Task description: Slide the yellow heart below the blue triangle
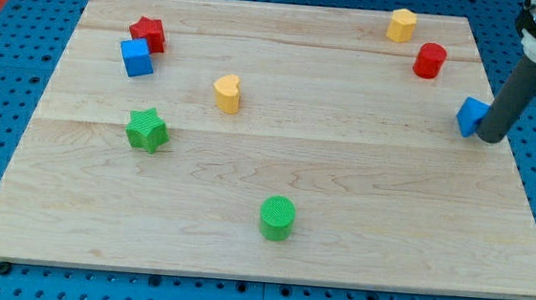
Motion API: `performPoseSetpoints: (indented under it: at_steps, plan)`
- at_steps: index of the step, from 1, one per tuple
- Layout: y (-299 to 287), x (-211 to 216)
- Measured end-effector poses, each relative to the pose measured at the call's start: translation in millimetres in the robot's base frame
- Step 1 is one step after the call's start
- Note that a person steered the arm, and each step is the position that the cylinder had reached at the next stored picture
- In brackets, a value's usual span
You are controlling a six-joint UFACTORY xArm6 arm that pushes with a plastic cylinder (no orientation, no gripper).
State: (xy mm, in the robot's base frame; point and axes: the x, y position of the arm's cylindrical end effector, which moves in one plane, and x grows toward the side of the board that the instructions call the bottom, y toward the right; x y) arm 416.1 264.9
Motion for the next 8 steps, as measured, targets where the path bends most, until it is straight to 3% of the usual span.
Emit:
performPoseSetpoints:
  at_steps: [1,4,6,8]
  plan:
    - [-5.6,-16.3]
    - [-27.5,12.0]
    - [-172.3,48.6]
    - [-298.0,48.4]
